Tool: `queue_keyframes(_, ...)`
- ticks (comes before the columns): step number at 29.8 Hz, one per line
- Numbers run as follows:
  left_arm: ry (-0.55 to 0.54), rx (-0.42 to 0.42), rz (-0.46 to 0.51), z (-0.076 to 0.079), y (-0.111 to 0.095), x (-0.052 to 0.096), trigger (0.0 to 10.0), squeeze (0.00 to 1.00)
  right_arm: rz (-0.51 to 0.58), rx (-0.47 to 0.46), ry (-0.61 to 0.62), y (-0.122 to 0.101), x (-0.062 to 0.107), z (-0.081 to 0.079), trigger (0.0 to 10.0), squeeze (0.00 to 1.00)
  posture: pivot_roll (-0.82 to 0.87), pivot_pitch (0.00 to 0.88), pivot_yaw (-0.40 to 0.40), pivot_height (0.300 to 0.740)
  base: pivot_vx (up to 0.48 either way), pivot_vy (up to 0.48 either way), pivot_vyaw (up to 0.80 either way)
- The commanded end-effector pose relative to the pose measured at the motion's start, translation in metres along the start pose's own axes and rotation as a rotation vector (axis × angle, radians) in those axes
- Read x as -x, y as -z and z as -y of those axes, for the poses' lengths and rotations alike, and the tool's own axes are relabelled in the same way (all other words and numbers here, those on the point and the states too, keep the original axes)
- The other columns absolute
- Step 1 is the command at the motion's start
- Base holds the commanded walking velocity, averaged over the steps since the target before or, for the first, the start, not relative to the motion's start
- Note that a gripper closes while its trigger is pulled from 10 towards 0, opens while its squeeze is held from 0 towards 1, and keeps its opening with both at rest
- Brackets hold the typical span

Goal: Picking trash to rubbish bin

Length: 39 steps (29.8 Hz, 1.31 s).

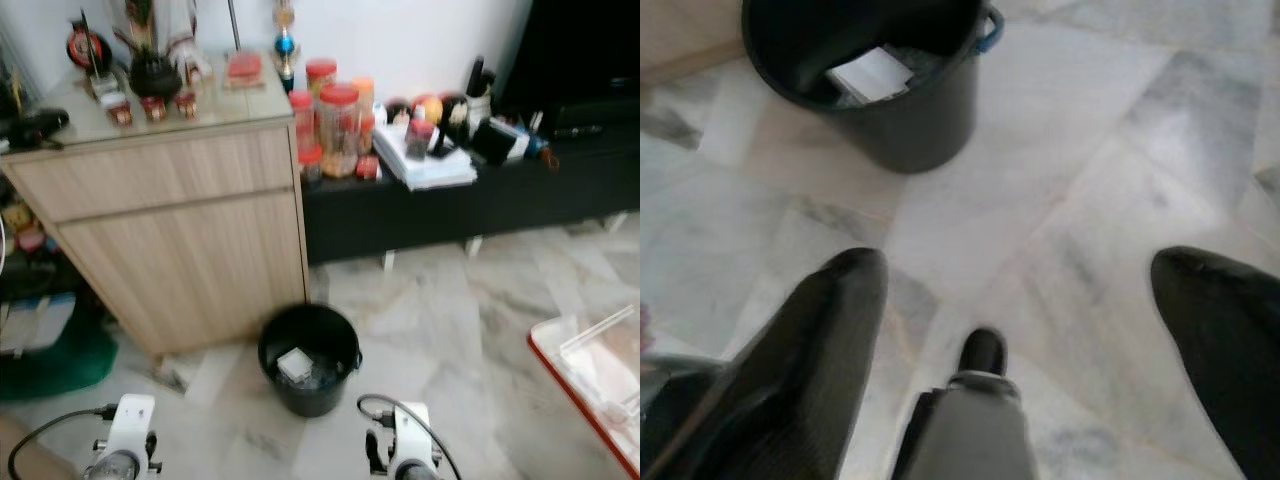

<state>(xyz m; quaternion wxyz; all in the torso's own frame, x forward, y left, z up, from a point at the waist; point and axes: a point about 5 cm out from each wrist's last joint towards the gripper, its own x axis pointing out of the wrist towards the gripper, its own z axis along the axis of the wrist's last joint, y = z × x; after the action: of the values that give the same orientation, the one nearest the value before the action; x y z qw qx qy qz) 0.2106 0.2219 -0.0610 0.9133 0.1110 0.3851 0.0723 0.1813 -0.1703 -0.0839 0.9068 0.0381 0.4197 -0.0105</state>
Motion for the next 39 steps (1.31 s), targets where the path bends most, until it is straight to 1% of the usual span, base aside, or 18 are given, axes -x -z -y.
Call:
queue_keyframes(1, -0.004, 0.007, -0.013, -0.001, 0.002, 0.000, 10.0, 0.00, 0.005, -0.007, -0.006, -0.002, -0.001, -0.003, 10.0, 0.00, -0.07, 0.045, -0.002, 0.740, -0.262, 0.000, 0.00)
queue_keyframes(11, 0.000, 0.012, -0.015, 0.002, 0.003, 0.001, 10.0, 0.00, 0.009, -0.001, -0.006, -0.003, -0.001, -0.001, 10.0, 0.00, -0.08, 0.043, -0.009, 0.740, -0.261, 0.000, 0.00)
queue_keyframes(19, 0.001, 0.014, -0.015, 0.003, 0.004, 0.001, 10.0, 0.00, 0.011, 0.001, -0.011, -0.004, -0.001, -0.002, 10.0, 0.00, -0.08, 0.043, -0.009, 0.740, -0.258, 0.000, 0.00)
queue_keyframes(22, 0.008, 0.006, -0.003, 0.004, 0.001, 0.000, 10.0, 0.00, 0.021, 0.005, -0.017, -0.006, -0.002, -0.003, 10.0, 0.00, -0.08, 0.043, -0.009, 0.740, 0.000, 0.000, 0.00)
queue_keyframes(24, 0.013, -0.005, 0.001, 0.005, -0.001, 0.000, 10.0, 0.00, 0.025, 0.006, -0.018, -0.007, -0.002, -0.004, 10.0, 0.00, -0.08, 0.043, -0.009, 0.740, 0.000, 0.000, 0.00)
queue_keyframes(25, 0.040, -0.061, 0.055, 0.011, -0.012, -0.001, 10.0, 0.00, 0.058, 0.015, -0.031, -0.016, -0.004, -0.006, 10.0, 0.00, -0.08, 0.045, -0.008, 0.740, 0.000, 0.000, 0.00)
queue_keyframes(26, 0.049, -0.081, 0.074, 0.013, -0.016, -0.002, 10.0, 0.00, 0.069, 0.022, -0.035, -0.019, -0.004, -0.007, 10.0, 0.00, -0.08, 0.045, -0.006, 0.740, 0.000, 0.000, 0.00)
queue_keyframes(30, 0.056, -0.096, 0.089, 0.015, -0.019, -0.002, 10.0, 0.00, 0.078, 0.028, -0.039, -0.021, -0.005, -0.008, 10.0, 0.00, -0.08, 0.045, -0.006, 0.740, 0.000, 0.000, 0.00)
queue_keyframes(31, 0.076, -0.145, 0.164, 0.020, -0.034, -0.003, 10.0, 0.00, 0.129, 0.059, -0.058, -0.034, -0.007, -0.013, 10.0, 0.00, -0.08, 0.044, -0.006, 0.740, 0.000, 0.000, 0.00)
queue_keyframes(32, 0.102, -0.207, 0.284, 0.029, -0.060, -0.003, 10.0, 0.00, 0.222, 0.105, -0.091, -0.059, -0.009, -0.022, 10.0, 0.00, -0.08, 0.043, -0.006, 0.740, 0.000, 0.000, 0.00)
queue_keyframes(33, 0.107, -0.217, 0.314, 0.031, -0.067, -0.003, 10.0, 0.00, 0.248, 0.115, -0.100, -0.066, -0.010, -0.024, 10.0, 0.00, -0.08, 0.042, -0.006, 0.740, 0.000, 0.000, 0.00)
queue_keyframes(34, 0.107, -0.207, 0.337, 0.032, -0.074, -0.003, 10.0, 0.00, 0.276, 0.119, -0.107, -0.073, -0.010, -0.026, 10.0, 0.00, -0.08, 0.042, -0.006, 0.740, 0.000, 0.000, 0.00)
queue_keyframes(35, 0.111, -0.195, 0.390, 0.035, -0.088, -0.003, 10.0, 0.00, 0.359, 0.149, -0.130, -0.095, -0.010, -0.033, 10.0, 0.00, -0.08, 0.042, -0.006, 0.740, 0.000, 0.000, 0.00)
queue_keyframes(37, 0.112, -0.175, 0.435, 0.038, -0.100, -0.002, 10.0, 0.00, 0.417, 0.164, -0.150, -0.109, -0.009, -0.038, 10.0, 0.00, -0.08, 0.042, -0.006, 0.740, 0.000, 0.000, 0.00)
queue_keyframes(38, 0.123, -0.117, 0.478, 0.041, -0.115, 0.000, 10.0, 0.00, 0.495, 0.167, -0.175, -0.129, -0.006, -0.045, 10.0, 0.00, -0.08, 0.033, -0.004, 0.740, 0.000, 0.000, 0.00)
queue_keyframes(39, 0.123, -0.117, 0.478, 0.041, -0.115, 0.000, 10.0, 0.00, 0.495, 0.167, -0.175, -0.129, -0.006, -0.045, 10.0, 0.00, -0.08, 0.033, -0.004, 0.740, 0.000, 0.000, 0.00)
